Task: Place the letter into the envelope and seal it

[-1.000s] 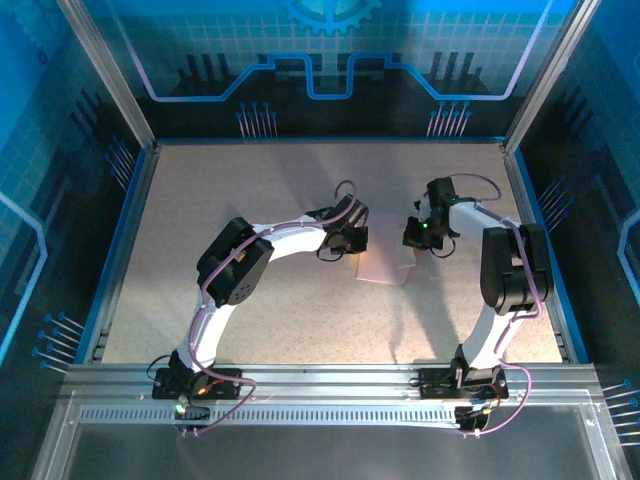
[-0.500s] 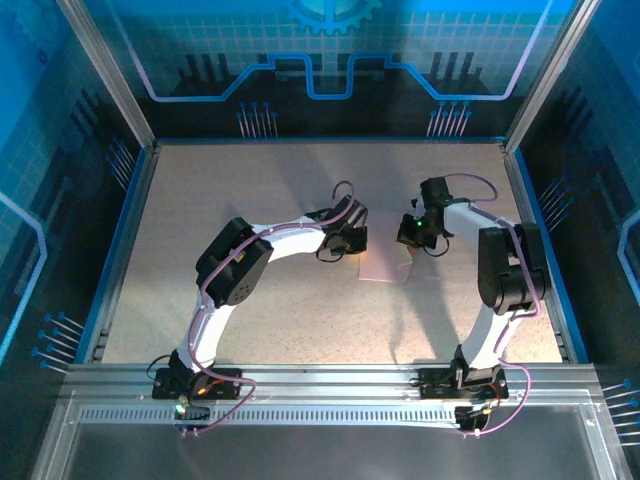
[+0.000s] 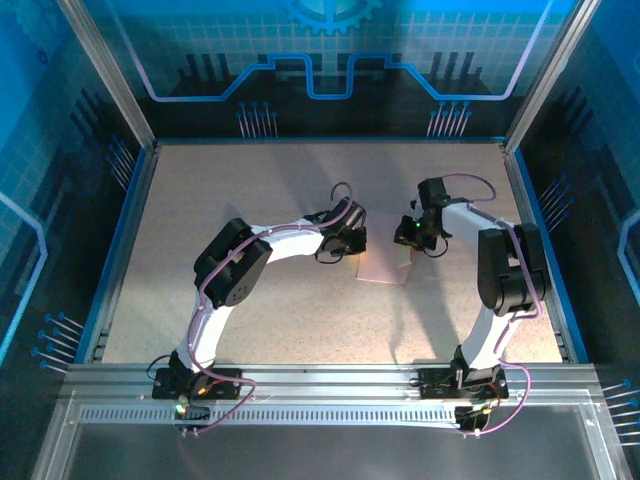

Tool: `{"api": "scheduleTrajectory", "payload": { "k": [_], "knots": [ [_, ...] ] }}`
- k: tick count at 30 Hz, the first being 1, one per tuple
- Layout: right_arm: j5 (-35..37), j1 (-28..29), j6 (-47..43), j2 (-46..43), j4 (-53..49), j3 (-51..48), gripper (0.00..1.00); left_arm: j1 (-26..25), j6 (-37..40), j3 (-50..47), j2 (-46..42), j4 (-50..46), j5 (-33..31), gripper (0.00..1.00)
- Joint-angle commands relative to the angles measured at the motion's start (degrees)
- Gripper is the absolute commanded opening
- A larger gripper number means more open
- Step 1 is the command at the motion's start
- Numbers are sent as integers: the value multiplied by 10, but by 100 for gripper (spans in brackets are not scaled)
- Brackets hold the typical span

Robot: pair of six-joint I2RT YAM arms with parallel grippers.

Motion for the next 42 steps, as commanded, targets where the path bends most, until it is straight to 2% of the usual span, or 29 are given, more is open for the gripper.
{"api": "scheduleTrajectory", "payload": {
  "k": [1, 11, 20, 26, 37, 42],
  "knots": [
    [12, 4, -4, -28, -27, 2, 28, -24, -8, -24, -5, -39, 33, 0],
    [6, -10, 6, -52, -36, -24, 30, -24, -22, -33, -7, -29, 37, 0],
    [23, -22, 8, -65, -46, -38, 45, -24, -24, -33, -8, -28, 39, 0],
    [30, -23, 9, -71, -49, -36, 46, -24, -18, -32, -16, -23, 40, 0],
    [-14, 3, -6, -15, -29, 9, 35, -24, 0, -22, -40, -20, 50, 0],
    [-19, 15, -2, 11, -24, 27, 25, -24, 2, -28, -36, -20, 48, 0]
  ]
}}
